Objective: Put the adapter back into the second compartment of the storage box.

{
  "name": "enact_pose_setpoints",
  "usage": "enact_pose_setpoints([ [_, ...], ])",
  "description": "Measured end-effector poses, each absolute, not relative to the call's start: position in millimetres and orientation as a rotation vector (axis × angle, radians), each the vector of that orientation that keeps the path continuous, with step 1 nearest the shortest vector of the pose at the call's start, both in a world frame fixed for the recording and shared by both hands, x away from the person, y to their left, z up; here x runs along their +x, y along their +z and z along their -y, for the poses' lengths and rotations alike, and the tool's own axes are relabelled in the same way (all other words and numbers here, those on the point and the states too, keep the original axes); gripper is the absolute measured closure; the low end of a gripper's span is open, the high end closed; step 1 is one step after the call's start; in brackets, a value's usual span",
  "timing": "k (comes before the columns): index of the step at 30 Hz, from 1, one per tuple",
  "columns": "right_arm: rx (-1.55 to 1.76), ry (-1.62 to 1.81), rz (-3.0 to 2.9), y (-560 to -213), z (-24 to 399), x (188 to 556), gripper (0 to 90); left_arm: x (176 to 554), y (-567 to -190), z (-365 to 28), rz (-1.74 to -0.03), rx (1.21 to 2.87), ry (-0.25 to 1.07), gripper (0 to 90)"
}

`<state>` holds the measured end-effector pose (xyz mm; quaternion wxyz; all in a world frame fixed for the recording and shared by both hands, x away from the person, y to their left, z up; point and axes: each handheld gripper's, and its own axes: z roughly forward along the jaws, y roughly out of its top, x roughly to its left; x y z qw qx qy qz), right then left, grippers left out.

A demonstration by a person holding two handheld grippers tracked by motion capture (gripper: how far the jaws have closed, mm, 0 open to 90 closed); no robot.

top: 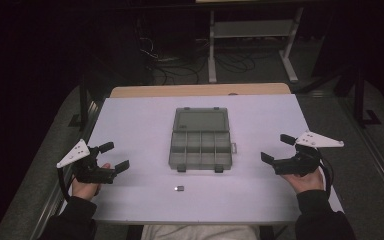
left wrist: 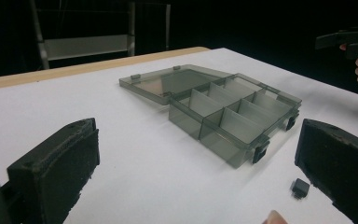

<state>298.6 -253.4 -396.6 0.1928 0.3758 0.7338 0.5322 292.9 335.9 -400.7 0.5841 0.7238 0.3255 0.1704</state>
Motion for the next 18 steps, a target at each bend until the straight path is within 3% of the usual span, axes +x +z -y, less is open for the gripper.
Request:
enact_pose_setpoints([
  [18,1.048,1.475,-2.079,-393.9,250.9,297.2,0.0,292.5,-400.7,-335.2,-0.756,1.687,0.393,0.0],
])
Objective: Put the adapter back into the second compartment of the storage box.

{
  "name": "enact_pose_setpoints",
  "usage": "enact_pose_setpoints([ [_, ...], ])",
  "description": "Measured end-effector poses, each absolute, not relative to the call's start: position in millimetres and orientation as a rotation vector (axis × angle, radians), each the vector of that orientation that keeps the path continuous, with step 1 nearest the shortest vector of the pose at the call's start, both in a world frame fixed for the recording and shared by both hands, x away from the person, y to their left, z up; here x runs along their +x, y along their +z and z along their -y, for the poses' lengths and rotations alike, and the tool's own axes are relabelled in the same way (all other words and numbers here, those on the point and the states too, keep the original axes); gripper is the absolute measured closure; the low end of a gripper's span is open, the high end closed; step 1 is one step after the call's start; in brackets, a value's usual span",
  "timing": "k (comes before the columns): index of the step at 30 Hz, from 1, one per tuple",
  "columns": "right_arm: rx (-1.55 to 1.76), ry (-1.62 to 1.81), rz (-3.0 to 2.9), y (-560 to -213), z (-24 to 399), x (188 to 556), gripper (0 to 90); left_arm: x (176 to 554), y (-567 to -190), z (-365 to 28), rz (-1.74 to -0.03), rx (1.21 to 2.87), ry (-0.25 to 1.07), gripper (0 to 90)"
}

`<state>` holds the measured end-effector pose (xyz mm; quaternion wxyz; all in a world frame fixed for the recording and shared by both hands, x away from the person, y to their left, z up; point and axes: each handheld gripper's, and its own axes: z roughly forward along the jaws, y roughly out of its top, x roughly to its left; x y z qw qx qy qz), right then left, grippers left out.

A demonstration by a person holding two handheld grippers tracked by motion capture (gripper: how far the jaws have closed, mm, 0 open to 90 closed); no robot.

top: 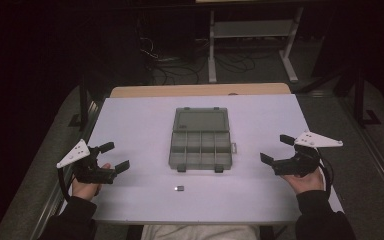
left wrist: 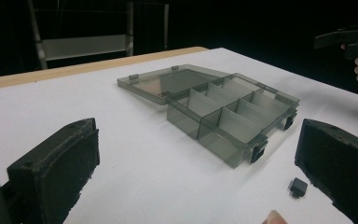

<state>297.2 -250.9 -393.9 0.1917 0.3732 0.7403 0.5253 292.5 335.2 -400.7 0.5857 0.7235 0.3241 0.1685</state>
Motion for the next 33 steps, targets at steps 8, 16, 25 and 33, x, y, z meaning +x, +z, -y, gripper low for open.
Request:
enact_pose_setpoints([
  [8,1.049,1.460,-2.103,-395,249,298,0.0,292,-401,-335,-0.758,1.686,0.398,0.0],
  [16,1.034,1.447,-2.124,-392,245,300,0.0,292,-401,-335,-0.762,1.688,0.400,0.0],
  [25,0.984,1.445,-2.171,-382,233,304,0.0,291,-401,-336,-0.766,1.691,0.404,0.0],
  [33,0.942,1.449,-2.236,-377,220,308,0.0,291,-401,-336,-0.768,1.692,0.406,0.0],
])
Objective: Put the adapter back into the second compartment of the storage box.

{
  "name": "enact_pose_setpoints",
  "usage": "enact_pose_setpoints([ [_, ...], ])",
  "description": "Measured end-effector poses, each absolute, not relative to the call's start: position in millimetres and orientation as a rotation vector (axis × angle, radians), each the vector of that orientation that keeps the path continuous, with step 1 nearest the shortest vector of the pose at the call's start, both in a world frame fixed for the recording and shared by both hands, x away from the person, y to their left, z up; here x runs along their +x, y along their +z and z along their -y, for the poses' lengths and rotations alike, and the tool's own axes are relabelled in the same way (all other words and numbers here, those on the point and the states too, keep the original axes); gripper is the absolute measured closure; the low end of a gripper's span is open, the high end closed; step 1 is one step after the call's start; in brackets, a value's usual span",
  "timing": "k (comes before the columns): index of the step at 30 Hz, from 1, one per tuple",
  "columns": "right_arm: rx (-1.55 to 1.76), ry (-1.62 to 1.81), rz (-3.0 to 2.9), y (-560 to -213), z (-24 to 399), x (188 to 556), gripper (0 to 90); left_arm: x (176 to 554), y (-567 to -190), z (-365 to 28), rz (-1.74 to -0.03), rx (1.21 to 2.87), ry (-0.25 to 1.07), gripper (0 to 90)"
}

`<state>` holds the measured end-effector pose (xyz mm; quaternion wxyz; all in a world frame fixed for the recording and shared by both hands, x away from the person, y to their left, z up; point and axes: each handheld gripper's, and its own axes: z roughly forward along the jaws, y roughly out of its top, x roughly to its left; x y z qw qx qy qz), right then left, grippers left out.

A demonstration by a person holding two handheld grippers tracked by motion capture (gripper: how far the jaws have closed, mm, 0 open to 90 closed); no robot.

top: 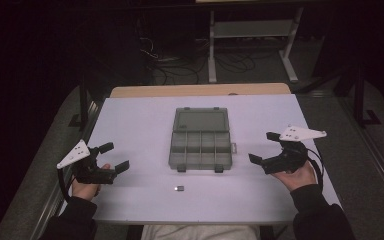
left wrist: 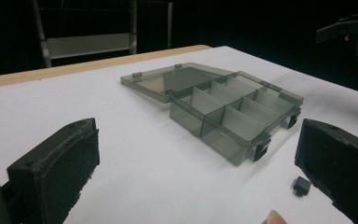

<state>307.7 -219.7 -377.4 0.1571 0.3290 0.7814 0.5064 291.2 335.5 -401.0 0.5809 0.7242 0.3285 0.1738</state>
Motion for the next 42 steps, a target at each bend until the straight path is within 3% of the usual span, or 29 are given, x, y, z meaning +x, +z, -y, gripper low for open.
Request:
enact_pose_setpoints([
  [42,0.732,1.398,-2.522,-367,151,314,0.0,291,-401,-335,-0.764,1.696,0.396,0.0],
])
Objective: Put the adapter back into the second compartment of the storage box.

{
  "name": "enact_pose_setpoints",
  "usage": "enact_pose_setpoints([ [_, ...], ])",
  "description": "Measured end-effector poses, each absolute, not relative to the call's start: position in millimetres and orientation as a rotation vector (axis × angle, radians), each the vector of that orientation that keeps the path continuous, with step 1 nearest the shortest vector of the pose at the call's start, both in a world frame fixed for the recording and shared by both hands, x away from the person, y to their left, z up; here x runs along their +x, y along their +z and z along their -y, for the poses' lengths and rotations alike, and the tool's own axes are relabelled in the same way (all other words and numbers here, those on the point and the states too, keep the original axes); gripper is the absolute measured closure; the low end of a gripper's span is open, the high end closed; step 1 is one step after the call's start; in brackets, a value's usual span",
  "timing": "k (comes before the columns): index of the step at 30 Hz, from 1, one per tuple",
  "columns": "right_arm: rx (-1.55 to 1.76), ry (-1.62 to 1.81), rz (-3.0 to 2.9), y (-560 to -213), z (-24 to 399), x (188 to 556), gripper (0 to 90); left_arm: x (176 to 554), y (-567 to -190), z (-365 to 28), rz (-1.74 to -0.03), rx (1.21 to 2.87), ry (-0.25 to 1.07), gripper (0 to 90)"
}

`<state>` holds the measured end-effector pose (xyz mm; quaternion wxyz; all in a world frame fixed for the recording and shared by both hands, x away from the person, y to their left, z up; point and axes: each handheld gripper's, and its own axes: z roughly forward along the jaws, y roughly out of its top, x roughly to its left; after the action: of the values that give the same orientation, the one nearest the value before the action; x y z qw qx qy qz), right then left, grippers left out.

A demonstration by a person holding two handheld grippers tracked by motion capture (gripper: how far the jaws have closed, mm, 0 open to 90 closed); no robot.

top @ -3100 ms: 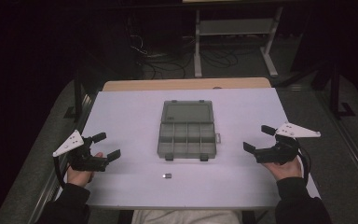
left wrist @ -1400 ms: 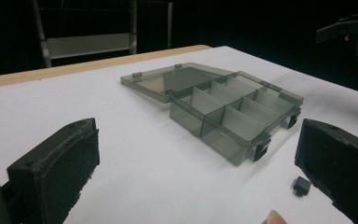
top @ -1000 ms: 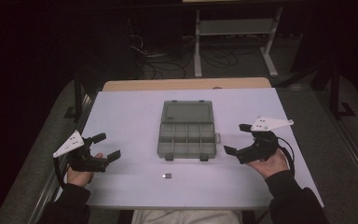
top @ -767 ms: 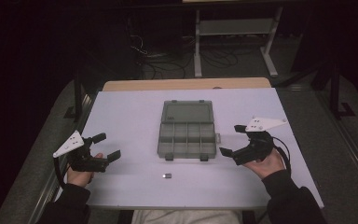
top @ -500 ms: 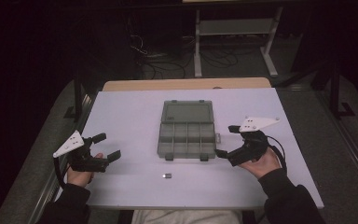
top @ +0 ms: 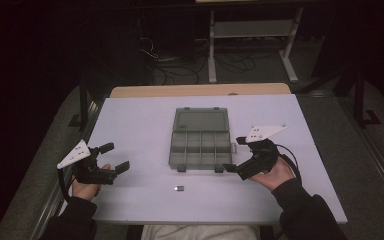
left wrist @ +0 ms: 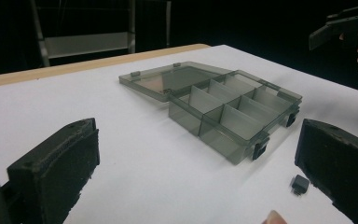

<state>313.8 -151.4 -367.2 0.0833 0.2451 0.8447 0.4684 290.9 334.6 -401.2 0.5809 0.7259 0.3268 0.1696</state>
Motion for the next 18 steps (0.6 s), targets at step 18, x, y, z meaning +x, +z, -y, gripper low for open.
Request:
enact_pose_setpoints([
  [18,0.648,1.342,-2.628,-371,126,316,0.0,291,-401,-335,-0.765,1.701,0.398,0.0],
])
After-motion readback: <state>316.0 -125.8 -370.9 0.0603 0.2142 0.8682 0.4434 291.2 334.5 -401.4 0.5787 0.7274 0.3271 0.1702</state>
